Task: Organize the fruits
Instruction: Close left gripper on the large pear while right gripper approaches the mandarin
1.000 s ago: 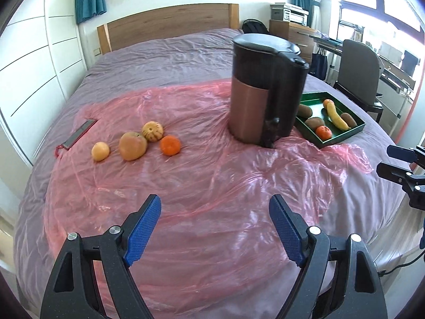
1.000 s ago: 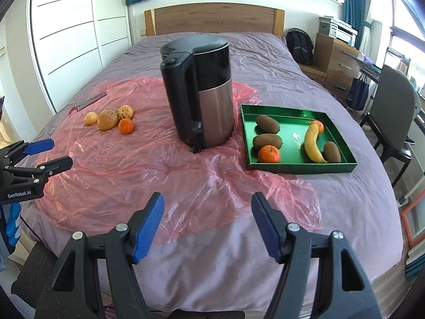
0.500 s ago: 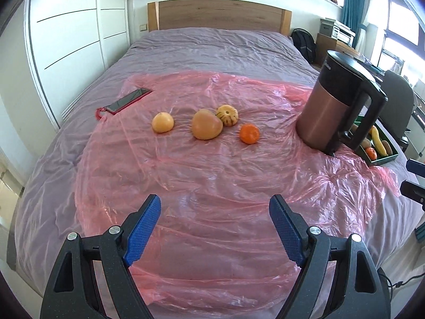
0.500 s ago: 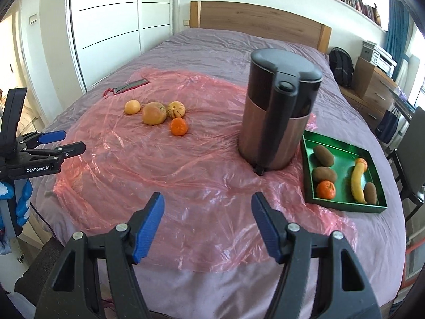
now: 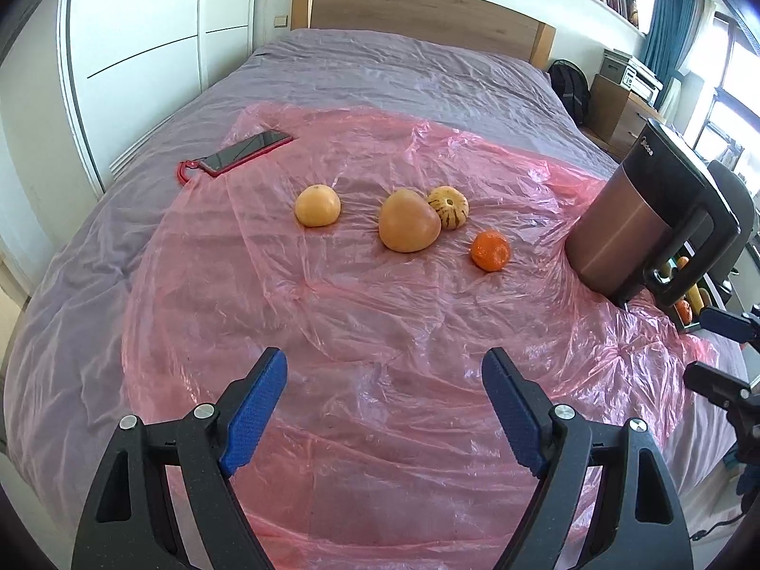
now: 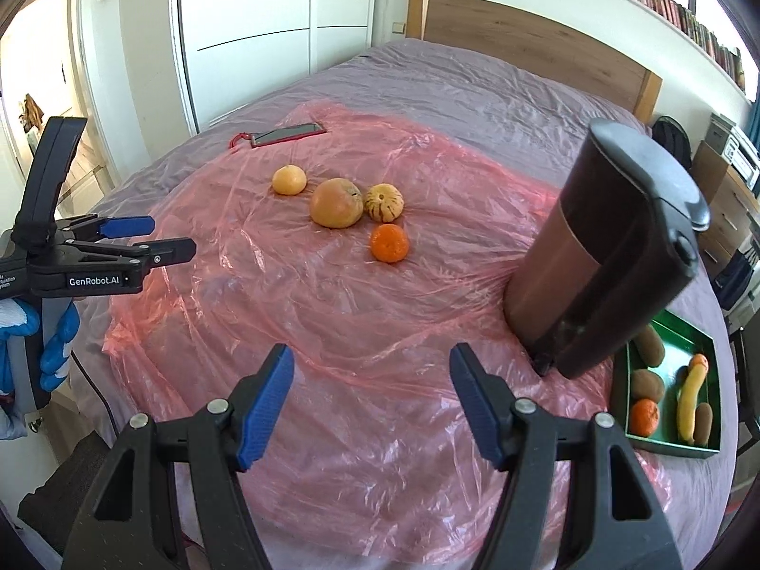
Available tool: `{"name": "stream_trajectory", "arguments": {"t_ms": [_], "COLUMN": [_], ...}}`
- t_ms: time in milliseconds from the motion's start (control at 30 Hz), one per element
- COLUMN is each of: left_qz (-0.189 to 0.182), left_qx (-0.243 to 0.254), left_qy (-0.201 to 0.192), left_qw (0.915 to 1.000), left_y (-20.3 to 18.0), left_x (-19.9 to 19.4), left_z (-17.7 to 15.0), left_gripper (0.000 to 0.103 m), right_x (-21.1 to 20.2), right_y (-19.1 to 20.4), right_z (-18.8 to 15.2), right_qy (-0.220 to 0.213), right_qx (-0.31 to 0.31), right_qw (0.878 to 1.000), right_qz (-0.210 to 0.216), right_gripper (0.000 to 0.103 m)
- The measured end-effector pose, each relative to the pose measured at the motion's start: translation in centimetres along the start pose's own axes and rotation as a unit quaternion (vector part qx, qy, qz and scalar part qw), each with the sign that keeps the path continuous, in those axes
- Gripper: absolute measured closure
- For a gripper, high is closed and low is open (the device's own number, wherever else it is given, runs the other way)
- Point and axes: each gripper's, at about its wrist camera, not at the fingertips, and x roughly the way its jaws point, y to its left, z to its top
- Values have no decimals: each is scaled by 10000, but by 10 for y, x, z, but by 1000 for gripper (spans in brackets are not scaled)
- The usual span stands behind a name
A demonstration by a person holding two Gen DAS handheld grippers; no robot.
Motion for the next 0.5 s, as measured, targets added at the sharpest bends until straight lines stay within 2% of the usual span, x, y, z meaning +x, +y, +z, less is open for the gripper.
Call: {"name": "stream_trajectory", "arguments": {"t_ms": [100,167,500], "left_qz": [-109,-144,-160], "left_qx": [-95,-168,-485], "left_qy": [7,10,245], "left_qw": [9999,9998,9984], "left_y": [1,2,-8], "left_x": [13,23,103], "left_z": [11,20,72], "left_gripper": [20,13,13], "right_x": [19,33,112], "right_y": [2,0,-23], "right_z": [10,17,47], "right_qy": [46,45,44], "right_qx": [-89,-113,-18], "right_qw": [9998,9996,9978], "right_qz": [149,266,654], "right_gripper": [3,3,3]}}
